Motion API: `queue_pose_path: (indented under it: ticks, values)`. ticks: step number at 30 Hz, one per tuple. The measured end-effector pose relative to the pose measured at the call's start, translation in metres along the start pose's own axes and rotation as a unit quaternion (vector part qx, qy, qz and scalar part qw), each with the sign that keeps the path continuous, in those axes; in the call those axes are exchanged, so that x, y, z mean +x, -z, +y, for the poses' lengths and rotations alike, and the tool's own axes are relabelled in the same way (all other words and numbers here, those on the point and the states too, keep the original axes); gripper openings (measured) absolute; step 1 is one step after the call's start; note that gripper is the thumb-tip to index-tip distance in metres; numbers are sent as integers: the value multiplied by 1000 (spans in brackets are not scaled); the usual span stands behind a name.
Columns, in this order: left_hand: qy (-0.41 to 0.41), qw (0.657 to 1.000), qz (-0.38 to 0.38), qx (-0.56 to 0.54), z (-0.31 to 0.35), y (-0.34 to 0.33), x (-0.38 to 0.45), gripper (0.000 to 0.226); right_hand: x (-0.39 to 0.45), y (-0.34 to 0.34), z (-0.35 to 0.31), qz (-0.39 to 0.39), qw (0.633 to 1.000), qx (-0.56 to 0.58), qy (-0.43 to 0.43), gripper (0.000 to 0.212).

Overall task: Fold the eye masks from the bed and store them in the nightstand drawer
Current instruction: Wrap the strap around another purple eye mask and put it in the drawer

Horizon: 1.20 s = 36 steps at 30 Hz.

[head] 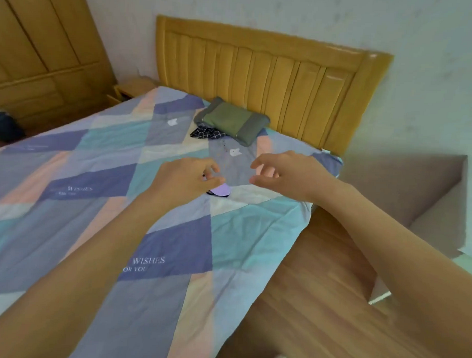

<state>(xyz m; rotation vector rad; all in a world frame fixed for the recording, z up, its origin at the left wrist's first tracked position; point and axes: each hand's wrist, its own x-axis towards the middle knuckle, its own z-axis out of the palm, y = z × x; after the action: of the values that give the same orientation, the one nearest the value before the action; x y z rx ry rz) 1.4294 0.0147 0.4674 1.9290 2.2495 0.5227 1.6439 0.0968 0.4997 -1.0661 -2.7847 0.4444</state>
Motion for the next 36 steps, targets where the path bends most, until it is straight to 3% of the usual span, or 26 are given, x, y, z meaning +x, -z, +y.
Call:
queue_pose_path:
  ticks: [6,14,22,24,28,31,33,36]
  values:
    - [159,983,-71,-49,-60,-94,103,24,157,-62,101,-121,992,22,33,39]
    - [343,913,-140,-168,-169,-257,225,41,341,-184,189,-262,964,34,12,43]
    - [445,857,-93,-245,-256,-406,332,51,469,-343,248,-326,943,67,-8,49]
    - [467,848,-83,-237,-269,-434,340,48,485,-378,259,-326,941,85,-20,55]
    - [500,843,19,-196,-287,-464,343,43,510,-431,277,-294,948,121,-31,63]
    - [516,826,66,-218,-290,-466,341,48,516,-449,279,-240,937,241,-85,54]
    - [482,820,127,-282,-287,-461,337,51,516,-449,277,-196,919,324,-106,50]
    - [402,863,139,-273,-283,-441,336,56,515,-436,276,-144,921,355,-67,50]
